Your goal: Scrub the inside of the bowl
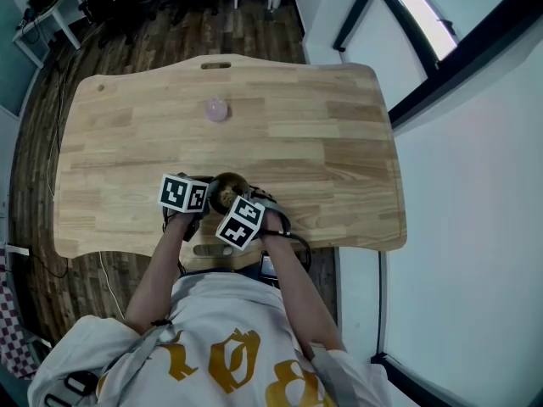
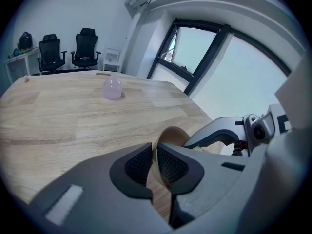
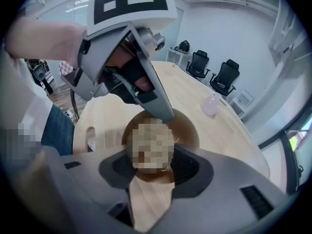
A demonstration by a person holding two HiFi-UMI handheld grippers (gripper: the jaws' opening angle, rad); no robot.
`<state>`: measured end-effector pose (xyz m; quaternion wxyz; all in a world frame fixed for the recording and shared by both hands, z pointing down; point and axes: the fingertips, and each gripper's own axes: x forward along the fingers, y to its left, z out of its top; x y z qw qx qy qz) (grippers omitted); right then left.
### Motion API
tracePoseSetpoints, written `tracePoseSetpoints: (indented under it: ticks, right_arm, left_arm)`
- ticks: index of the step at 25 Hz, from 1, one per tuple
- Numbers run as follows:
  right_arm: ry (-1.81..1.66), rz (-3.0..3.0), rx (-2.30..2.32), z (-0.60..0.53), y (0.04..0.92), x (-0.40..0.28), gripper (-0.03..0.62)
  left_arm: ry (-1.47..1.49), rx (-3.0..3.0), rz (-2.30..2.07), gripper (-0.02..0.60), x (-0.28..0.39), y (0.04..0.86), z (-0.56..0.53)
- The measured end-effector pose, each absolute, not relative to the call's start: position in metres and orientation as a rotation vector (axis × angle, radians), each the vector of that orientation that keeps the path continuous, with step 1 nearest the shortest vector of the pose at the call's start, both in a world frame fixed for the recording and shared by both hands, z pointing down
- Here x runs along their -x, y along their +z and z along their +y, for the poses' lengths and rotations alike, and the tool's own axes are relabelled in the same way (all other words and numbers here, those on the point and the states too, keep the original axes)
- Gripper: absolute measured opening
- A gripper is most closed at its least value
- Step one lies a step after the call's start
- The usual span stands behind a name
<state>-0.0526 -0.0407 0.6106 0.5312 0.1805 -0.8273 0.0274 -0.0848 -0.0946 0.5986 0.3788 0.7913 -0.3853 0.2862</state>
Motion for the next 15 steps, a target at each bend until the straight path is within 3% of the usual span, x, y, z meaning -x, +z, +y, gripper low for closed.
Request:
tracePoseSetpoints:
  ticks: [15]
  right_arm:
    - [0.119, -1.855, -0.577, -0.063, 0.616, 0.009, 0.179]
  left_arm:
    - [0.713, -2.031, -0.973, 0.029, 0.07, 0.596, -0.1]
